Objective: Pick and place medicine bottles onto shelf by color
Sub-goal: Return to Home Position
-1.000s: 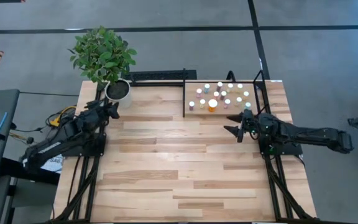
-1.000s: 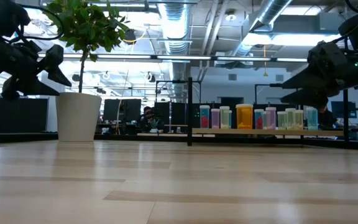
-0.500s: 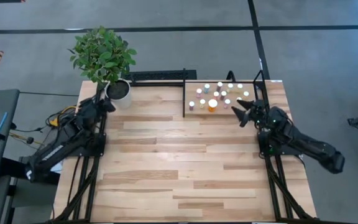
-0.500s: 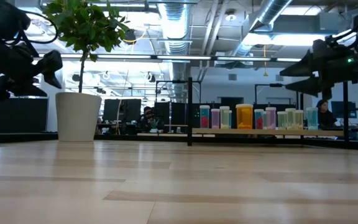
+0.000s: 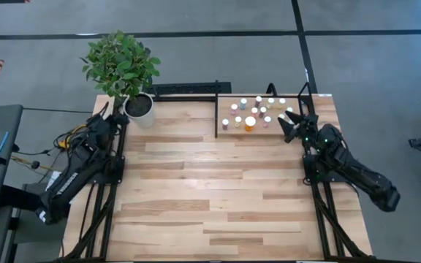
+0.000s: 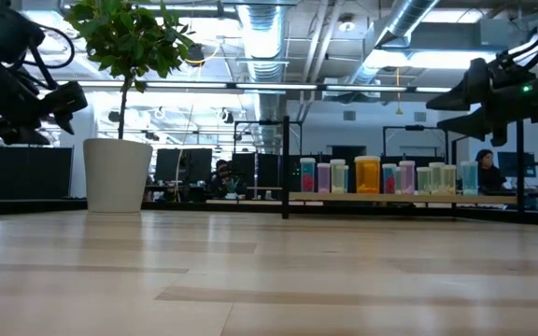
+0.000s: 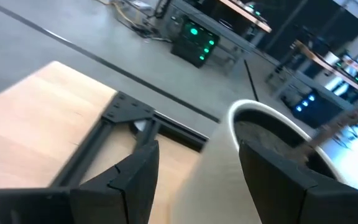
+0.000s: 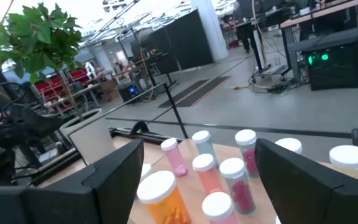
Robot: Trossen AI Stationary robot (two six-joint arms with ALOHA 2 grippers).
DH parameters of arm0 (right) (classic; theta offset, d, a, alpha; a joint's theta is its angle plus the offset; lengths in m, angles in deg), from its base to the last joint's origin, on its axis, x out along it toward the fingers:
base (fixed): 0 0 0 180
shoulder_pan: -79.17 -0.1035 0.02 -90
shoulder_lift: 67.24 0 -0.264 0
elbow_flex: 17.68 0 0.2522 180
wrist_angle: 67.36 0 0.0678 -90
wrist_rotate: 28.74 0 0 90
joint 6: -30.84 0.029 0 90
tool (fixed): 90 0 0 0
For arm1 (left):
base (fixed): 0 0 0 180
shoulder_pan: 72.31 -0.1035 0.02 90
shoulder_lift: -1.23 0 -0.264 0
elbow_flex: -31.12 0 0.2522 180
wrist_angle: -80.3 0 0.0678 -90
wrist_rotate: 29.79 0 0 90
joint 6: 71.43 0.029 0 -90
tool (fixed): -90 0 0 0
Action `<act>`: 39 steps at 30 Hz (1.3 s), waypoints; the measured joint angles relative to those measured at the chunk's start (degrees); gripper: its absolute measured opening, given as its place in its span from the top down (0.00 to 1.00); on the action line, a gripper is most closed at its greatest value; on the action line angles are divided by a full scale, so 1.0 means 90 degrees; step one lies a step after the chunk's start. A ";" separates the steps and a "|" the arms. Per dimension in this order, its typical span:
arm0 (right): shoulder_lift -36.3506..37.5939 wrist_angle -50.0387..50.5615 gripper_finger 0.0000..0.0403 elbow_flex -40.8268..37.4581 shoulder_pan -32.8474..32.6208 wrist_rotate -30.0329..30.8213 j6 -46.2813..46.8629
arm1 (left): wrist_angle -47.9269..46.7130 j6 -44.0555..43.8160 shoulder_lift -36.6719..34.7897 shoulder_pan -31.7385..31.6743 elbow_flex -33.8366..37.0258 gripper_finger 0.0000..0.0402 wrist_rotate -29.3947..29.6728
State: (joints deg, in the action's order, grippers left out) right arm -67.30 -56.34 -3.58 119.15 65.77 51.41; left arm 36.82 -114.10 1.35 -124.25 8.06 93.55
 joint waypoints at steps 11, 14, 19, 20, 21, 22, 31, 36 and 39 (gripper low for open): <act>-0.0002 0.0010 0.19 -0.0001 0.0188 -0.0016 0.0011 | 0.0000 0.0000 0.0000 -0.0714 -0.0002 0.48 0.0009; -0.0002 0.0010 0.19 0.0000 0.0188 -0.0016 0.0011 | 0.0000 0.0000 0.0012 -0.0714 -0.0002 0.48 0.0007; -0.0002 0.0012 0.19 -0.0001 0.0188 -0.0016 0.0008 | 0.0000 0.0000 0.0012 -0.0714 -0.0002 0.48 0.0007; -0.0002 0.0012 0.19 -0.0001 0.0188 -0.0016 0.0008 | 0.0000 0.0000 0.0012 -0.0714 -0.0002 0.48 0.0005; -0.0002 0.0013 0.19 0.0000 0.0188 -0.0016 0.0006 | 0.0000 0.0000 0.0012 -0.0714 -0.0002 0.48 0.0005; -0.0002 0.0015 0.19 -0.0001 0.0188 -0.0015 0.0003 | 0.0000 0.0000 0.0012 -0.0714 -0.0002 0.48 0.0007; -0.0002 0.0017 0.19 -0.0001 0.0188 -0.0014 -0.0004 | 0.0000 0.0000 0.0012 -0.0712 -0.0002 0.48 0.0005; -0.0004 0.0017 0.19 -0.0001 0.0188 -0.0011 -0.0004 | -0.0002 0.0000 0.0012 -0.0712 -0.0002 0.48 0.0005; -0.0003 0.0017 0.19 0.0000 0.0188 -0.0011 -0.0004 | -0.0002 0.0000 0.0012 -0.0712 -0.0002 0.48 0.0005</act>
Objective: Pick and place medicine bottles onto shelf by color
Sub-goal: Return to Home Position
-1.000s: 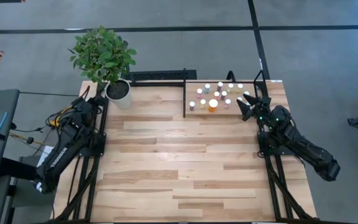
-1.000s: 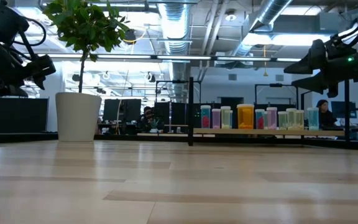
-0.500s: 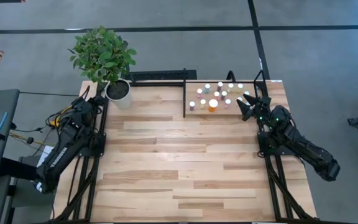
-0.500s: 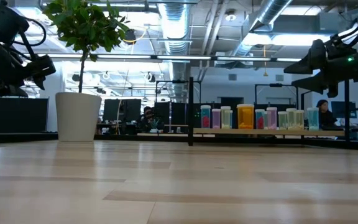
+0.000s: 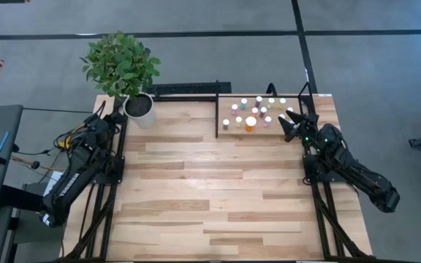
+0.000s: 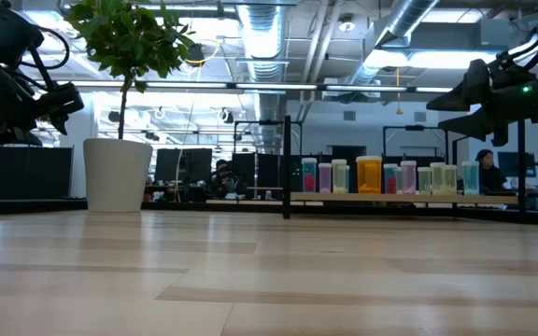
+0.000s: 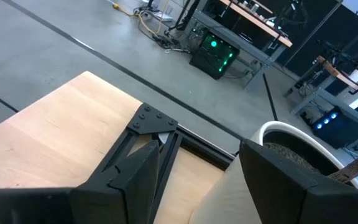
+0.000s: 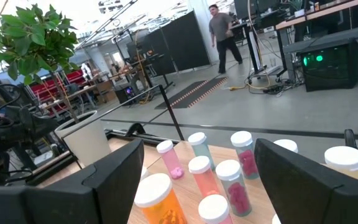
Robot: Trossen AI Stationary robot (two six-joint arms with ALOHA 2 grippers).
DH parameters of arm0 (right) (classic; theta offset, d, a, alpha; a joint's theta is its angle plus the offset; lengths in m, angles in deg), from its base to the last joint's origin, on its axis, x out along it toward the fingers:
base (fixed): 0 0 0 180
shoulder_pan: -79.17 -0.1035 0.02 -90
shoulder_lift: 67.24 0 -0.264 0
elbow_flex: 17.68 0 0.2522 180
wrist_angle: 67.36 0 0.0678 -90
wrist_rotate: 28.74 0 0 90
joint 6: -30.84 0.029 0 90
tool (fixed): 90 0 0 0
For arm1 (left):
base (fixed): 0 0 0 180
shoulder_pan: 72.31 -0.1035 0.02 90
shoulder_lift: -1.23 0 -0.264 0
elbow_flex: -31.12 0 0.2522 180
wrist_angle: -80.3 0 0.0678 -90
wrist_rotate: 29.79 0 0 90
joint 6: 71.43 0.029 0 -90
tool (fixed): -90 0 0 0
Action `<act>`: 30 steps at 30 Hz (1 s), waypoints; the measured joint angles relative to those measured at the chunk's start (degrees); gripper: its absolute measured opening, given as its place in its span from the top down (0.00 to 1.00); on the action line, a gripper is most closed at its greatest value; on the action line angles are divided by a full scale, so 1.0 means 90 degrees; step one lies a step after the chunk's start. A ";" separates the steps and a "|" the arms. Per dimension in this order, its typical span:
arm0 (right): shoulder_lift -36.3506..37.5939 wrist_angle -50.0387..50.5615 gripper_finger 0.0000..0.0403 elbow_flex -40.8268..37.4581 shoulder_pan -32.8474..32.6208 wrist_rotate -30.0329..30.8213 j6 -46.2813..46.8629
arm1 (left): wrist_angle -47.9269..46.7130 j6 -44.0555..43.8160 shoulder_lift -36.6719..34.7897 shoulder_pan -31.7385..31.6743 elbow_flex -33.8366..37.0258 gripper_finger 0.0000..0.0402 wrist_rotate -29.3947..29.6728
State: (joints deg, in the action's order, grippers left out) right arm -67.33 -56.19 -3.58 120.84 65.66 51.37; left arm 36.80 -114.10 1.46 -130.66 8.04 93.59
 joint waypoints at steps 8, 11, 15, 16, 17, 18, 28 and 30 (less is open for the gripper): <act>0.0001 0.0000 0.19 0.0000 0.0000 0.0002 0.0000 | 0.0000 0.0000 0.0000 0.0000 -0.0002 0.48 0.0000; 0.0002 0.0000 0.19 0.0001 0.0000 0.0002 0.0000 | 0.0000 0.0000 0.0000 0.0000 -0.0002 0.48 0.0000; 0.0000 0.0001 0.19 0.0001 0.0000 0.0005 0.0000 | 0.0000 0.0000 0.0000 0.0101 -0.0002 0.48 0.0021; 0.0002 0.0002 0.19 0.0002 0.0000 0.0005 0.0000 | 0.0000 0.0000 0.0002 0.0209 -0.0002 0.48 0.0029; 0.0002 0.0002 0.19 0.0002 0.0000 0.0005 0.0000 | -0.0003 0.0000 0.0004 0.0308 -0.0002 0.48 0.0016; 0.0002 0.0001 0.19 -0.0001 0.0000 0.0005 0.0000 | -0.0001 0.0000 0.0005 0.0403 -0.0002 0.48 -0.0019; 0.0000 0.0002 0.19 -0.0001 0.0000 0.0007 0.0001 | -0.0022 0.0000 0.0005 0.0674 -0.0005 0.48 -0.0177; -0.0001 0.0002 0.19 0.0000 0.0000 0.0007 0.0001 | -0.0022 0.0000 0.0005 0.0675 -0.0005 0.48 -0.0177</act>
